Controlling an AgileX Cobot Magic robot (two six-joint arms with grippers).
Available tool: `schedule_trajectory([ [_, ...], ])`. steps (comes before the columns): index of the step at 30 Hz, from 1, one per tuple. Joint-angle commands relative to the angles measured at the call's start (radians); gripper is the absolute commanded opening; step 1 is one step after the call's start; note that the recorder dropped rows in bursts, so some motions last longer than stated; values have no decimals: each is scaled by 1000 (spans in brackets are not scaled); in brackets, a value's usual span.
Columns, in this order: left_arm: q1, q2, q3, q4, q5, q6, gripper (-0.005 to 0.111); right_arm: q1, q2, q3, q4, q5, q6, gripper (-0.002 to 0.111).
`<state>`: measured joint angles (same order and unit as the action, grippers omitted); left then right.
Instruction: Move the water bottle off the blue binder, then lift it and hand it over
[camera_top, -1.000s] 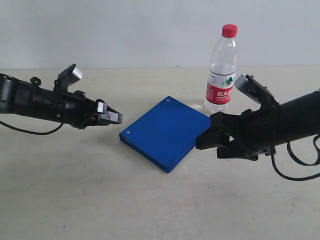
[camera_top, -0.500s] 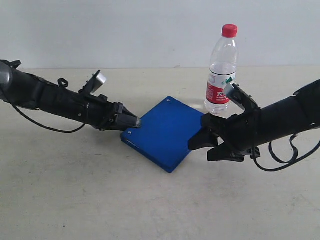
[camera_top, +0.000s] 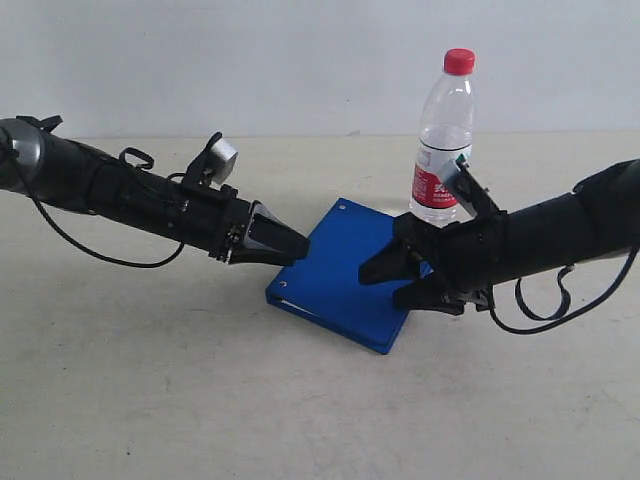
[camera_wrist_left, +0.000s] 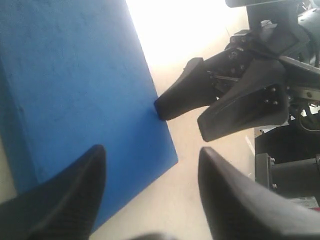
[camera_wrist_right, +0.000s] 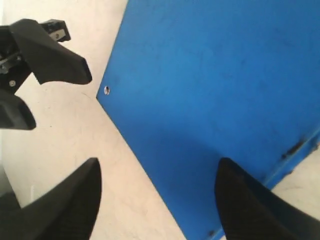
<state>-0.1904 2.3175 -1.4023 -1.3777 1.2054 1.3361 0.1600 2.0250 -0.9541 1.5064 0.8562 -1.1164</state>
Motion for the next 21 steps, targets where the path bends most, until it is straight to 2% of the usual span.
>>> schedule_trajectory([
  [1, 2, -5, -6, 6, 8, -6, 53, 1, -16, -5, -4, -47, -22, 59],
  [8, 22, -5, -6, 13, -57, -30, 53, -12, -63, -10, -52, -128, -10, 59],
  [10, 22, -5, -6, 13, -63, -30, 53, -30, -73, -16, -149, -166, 76, 59],
  [11, 22, -5, -6, 13, -76, -30, 53, -49, -73, -16, -276, -188, 178, 59],
  [14, 22, -5, -6, 13, -87, -30, 53, -61, -73, -16, -346, -227, 269, 59],
  [18, 22, -5, -6, -14, -97, -30, 53, -24, -35, -16, -256, -226, 200, 59],
  [21, 20, -5, -6, -84, -156, -30, 53, -21, 22, -16, 12, -129, -21, 59],
])
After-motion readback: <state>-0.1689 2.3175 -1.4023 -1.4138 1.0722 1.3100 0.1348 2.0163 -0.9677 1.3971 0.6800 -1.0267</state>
